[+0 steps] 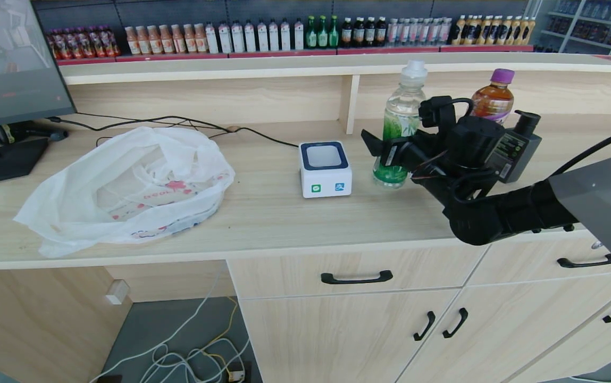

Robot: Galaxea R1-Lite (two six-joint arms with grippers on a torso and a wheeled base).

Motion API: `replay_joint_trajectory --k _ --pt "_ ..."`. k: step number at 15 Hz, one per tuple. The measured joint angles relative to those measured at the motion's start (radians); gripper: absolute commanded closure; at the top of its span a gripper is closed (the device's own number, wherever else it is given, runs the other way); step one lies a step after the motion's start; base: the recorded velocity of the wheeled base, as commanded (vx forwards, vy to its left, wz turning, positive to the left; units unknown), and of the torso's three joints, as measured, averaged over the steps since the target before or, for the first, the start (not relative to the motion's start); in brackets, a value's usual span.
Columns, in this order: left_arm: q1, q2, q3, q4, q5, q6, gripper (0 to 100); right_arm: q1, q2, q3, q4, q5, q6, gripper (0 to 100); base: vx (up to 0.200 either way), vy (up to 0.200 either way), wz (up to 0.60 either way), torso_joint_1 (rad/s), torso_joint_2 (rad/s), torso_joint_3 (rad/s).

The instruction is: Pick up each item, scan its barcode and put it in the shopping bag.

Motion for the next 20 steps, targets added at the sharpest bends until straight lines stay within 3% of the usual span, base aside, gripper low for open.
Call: replay_joint_trajectory --k 20 --pt "0.000 0.000 0.000 0.000 0.000 0.000 0 0.008 -0.041 -0.001 0.003 -0.002 0.028 100 0.000 0.000 0.00 0.000 0.00 0.000"
